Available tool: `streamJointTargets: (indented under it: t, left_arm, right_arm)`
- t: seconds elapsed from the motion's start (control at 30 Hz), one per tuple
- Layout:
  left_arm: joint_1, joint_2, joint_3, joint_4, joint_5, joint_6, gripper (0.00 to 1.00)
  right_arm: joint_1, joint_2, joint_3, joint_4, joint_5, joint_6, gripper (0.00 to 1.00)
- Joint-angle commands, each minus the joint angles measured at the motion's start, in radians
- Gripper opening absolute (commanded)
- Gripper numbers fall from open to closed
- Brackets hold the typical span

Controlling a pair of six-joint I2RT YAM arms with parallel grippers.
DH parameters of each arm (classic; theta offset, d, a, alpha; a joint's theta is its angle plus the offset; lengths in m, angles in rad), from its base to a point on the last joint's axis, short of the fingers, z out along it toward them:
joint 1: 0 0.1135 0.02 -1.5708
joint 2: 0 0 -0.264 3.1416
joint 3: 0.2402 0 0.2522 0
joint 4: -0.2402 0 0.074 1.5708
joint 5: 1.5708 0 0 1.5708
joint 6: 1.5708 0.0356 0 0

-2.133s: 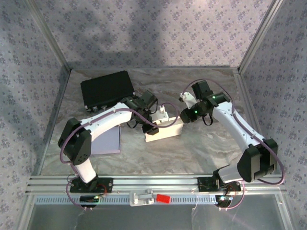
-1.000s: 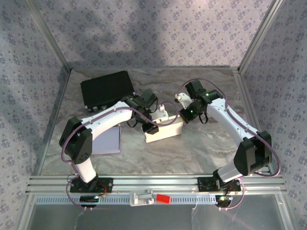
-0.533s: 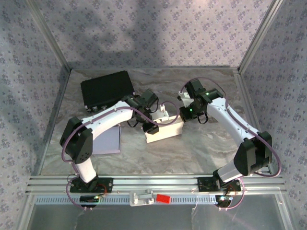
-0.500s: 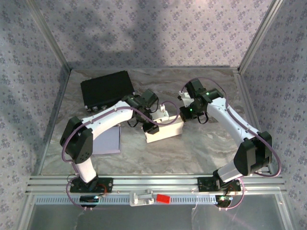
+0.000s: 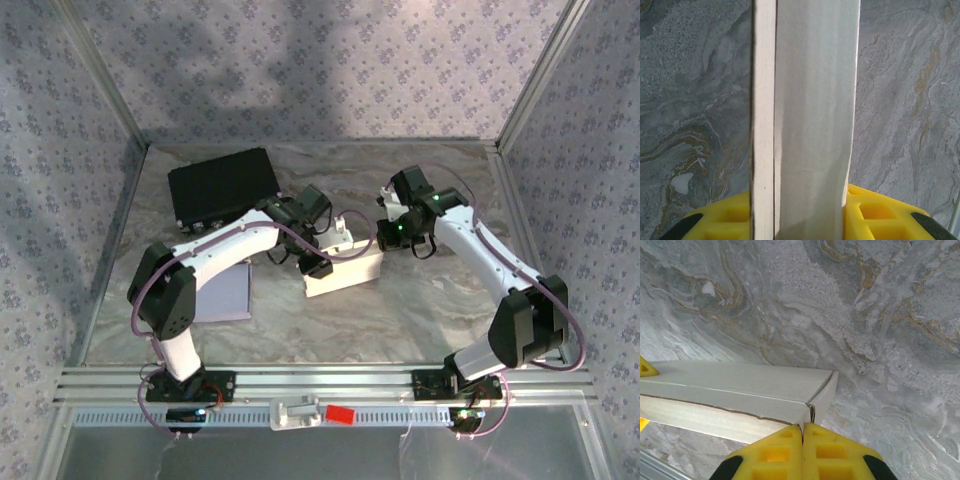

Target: Fold the paper box

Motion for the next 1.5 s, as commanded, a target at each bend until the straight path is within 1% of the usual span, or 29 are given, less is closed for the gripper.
streamJointTargets:
  t: [0.0, 0.1, 0.23, 0.33, 0.5, 0.67, 0.93, 1.0, 1.07, 1.17, 1.27, 1.3, 1.47]
  left_arm:
    - [0.011, 0.033, 0.018, -0.049, -0.040, -0.027, 0.32]
    - [0.016, 0.038, 0.028, -0.053, -0.039, -0.038, 0.34]
    - [0.026, 0.010, 0.024, -0.023, -0.040, -0.077, 0.40]
    - [0.046, -0.044, 0.003, 0.022, -0.033, -0.133, 0.45]
    - [0.065, -0.135, -0.052, 0.077, 0.003, -0.212, 0.51]
    - [0.065, -0.185, -0.094, 0.120, 0.013, -0.273, 0.53]
    - [0.046, -0.167, -0.121, 0.078, -0.012, -0.231, 0.55]
    - [0.039, -0.160, -0.122, 0.071, -0.029, -0.217, 0.55]
    - [0.031, -0.156, -0.117, 0.067, -0.071, -0.215, 0.57]
    - [0.025, -0.178, -0.102, 0.087, -0.095, -0.226, 0.61]
    - [0.017, -0.196, -0.088, 0.094, -0.111, -0.244, 0.76]
    - [0.013, -0.199, -0.084, 0.089, -0.121, -0.248, 0.78]
    - [0.019, -0.251, -0.125, 0.116, -0.148, -0.298, 0.79]
  right_arm:
    - [0.025, -0.056, -0.095, 0.038, 0.065, -0.006, 0.00]
    - [0.039, -0.095, -0.165, 0.091, 0.100, -0.006, 0.00]
    - [0.065, -0.139, -0.215, 0.150, 0.149, 0.003, 0.00]
    - [0.084, -0.147, -0.223, 0.158, 0.178, 0.011, 0.00]
    - [0.103, -0.146, -0.214, 0.157, 0.207, 0.035, 0.00]
    - [0.132, -0.136, -0.203, 0.155, 0.246, 0.068, 0.00]
    - [0.166, -0.142, -0.197, 0.170, 0.270, 0.115, 0.00]
    - [0.173, -0.141, -0.191, 0.168, 0.279, 0.118, 0.00]
    - [0.182, -0.139, -0.185, 0.165, 0.287, 0.120, 0.00]
    - [0.198, -0.139, -0.175, 0.158, 0.306, 0.127, 0.00]
    - [0.216, -0.143, -0.164, 0.150, 0.334, 0.143, 0.00]
    - [0.222, -0.146, -0.162, 0.150, 0.341, 0.151, 0.00]
    - [0.256, -0.140, -0.151, 0.143, 0.384, 0.182, 0.00]
